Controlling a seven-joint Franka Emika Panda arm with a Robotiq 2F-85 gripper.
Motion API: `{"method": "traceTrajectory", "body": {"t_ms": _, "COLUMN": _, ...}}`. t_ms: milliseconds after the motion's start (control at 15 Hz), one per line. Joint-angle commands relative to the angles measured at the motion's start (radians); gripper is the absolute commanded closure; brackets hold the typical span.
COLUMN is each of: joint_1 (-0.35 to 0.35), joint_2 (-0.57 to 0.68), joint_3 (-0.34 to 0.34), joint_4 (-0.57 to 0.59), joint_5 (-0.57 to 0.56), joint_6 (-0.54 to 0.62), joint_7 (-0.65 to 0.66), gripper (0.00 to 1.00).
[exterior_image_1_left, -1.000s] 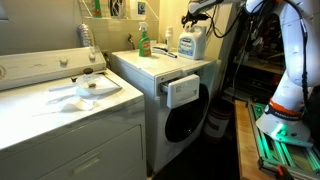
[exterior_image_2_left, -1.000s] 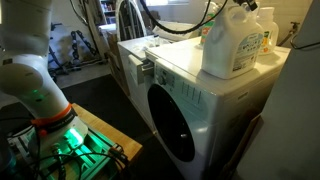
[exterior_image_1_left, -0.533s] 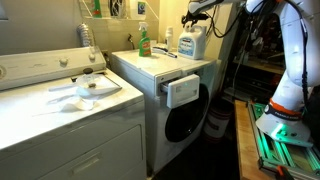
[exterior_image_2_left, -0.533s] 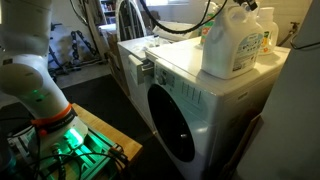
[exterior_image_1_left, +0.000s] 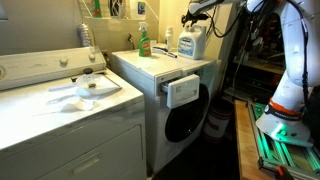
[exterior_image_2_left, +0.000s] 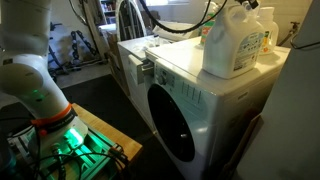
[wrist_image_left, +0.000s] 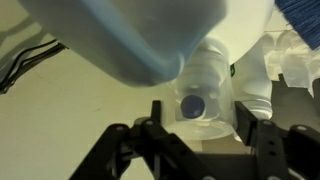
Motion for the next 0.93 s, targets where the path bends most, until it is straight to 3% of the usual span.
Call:
{"method": "traceTrajectory", "body": {"t_ms": 0, "joint_1": 0.015, "joint_2": -0.075, "joint_3": -0.018, "joint_4": -0.016, "joint_5": -0.041, "joint_6": 0.102, "joint_7": -0.010, "gripper": 0.55}}
{"method": "traceTrajectory", "body": {"t_ms": 400, "joint_1": 0.026, "joint_2": -0.103, "joint_3": -0.011, "joint_4": -0.041, "joint_5": -0.047, "joint_6": 0.134, "joint_7": -0.031, "gripper": 0.55}}
{"method": "traceTrajectory", "body": {"t_ms": 733, "joint_1": 0.020, "joint_2": -0.127, "joint_3": 0.008, "joint_4": -0.069, "joint_5": -0.033, "joint_6": 0.172, "joint_7": -0.115, "gripper": 0.55}}
{"method": "traceTrajectory", "body": {"t_ms": 867, "joint_1": 0.018, "joint_2": -0.141, "joint_3": 0.019, "joint_4": -0.058, "joint_5": -0.030, "joint_6": 0.239, "joint_7": -0.178, "gripper": 0.55}}
